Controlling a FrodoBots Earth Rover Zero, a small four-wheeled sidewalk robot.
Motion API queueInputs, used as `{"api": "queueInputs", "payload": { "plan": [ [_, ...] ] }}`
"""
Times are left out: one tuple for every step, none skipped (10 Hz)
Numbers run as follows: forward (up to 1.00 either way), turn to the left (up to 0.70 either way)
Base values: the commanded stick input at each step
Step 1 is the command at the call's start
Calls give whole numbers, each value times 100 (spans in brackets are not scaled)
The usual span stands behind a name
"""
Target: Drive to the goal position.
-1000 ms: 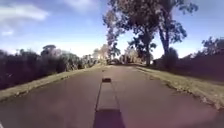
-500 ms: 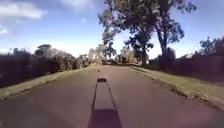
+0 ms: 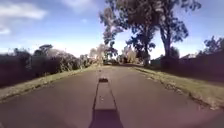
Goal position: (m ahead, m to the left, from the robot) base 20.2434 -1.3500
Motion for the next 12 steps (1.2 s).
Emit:
{"api": "queueInputs", "payload": {
  "plan": [
    [100, 0],
    [100, 0],
    [100, 0],
    [100, 0],
    [100, 0],
    [100, 0],
    [100, 0],
    [100, 0],
    [100, 0],
    [100, 0],
    [100, 0],
    [100, 0]
  ]
}}
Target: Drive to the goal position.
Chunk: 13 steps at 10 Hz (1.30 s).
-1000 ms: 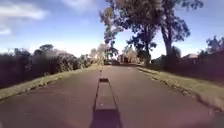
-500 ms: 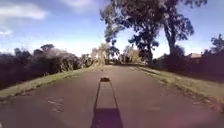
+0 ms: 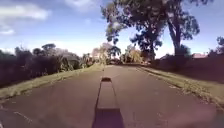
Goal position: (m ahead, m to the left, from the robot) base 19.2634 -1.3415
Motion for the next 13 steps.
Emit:
{"api": "queueInputs", "payload": {
  "plan": [
    [100, 0],
    [100, 0],
    [100, -9],
    [100, -22],
    [100, -35],
    [100, -40],
    [100, -40],
    [100, -40],
    [100, 0],
    [100, 0],
    [100, 0],
    [100, 0],
    [100, 0]
  ]
}}
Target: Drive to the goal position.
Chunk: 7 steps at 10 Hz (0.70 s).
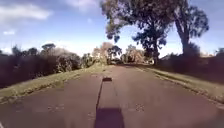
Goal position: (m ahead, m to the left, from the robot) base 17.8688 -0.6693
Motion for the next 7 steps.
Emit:
{"api": "queueInputs", "payload": {
  "plan": [
    [100, 0],
    [100, 0],
    [100, 0],
    [100, 0],
    [100, 0],
    [100, 0],
    [100, 0]
  ]
}}
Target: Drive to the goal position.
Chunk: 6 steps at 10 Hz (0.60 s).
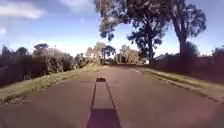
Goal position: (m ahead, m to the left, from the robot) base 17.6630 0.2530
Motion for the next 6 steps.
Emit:
{"api": "queueInputs", "payload": {
  "plan": [
    [100, 0],
    [100, 0],
    [100, 0],
    [100, 0],
    [100, 0],
    [100, -40]
  ]
}}
